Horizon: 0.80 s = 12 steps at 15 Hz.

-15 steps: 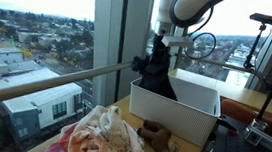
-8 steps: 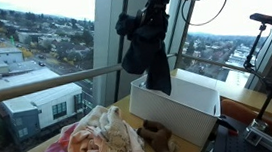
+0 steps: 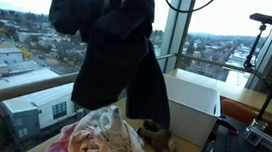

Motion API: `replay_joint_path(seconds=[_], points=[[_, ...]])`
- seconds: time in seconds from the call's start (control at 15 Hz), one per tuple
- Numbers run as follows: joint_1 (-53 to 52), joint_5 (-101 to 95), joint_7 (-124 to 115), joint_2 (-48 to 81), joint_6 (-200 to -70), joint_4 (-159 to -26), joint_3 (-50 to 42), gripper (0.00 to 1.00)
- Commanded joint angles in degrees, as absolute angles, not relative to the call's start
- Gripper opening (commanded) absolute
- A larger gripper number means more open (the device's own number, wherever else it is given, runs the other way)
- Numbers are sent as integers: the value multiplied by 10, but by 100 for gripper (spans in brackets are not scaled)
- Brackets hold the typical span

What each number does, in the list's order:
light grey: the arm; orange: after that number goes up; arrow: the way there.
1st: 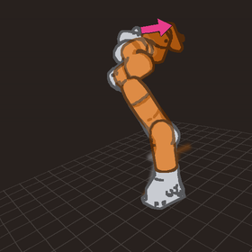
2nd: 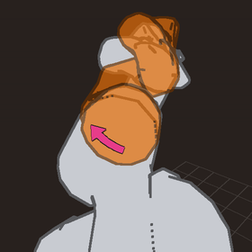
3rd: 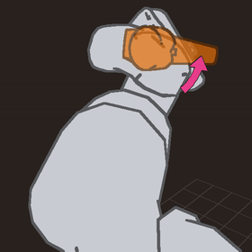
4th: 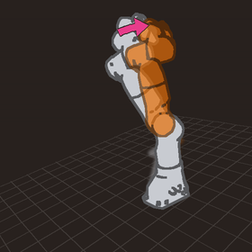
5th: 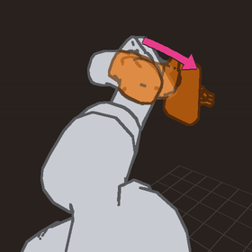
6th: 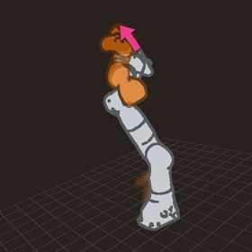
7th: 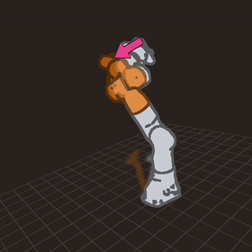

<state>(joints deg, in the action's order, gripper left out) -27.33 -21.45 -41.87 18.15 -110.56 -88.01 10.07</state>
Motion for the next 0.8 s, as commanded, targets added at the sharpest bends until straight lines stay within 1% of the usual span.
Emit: replay_joint_path(seconds=[0.0, 0.07, 0.2, 0.27, 0.47, 0.73], points=[[-287, -226, -426, 228, -1083, -853, 105, 0], [-291, -226, -427, 237, -1083, -853, 104, 0], [-297, -224, -428, 249, -1083, -853, 101, 26], [-299, -223, -427, 252, -1081, -855, 100, 32], [-289, -217, -423, 241, -1086, -875, 94, 55], [-240, -198, -408, 188, -1106, -935, 75, 82]])
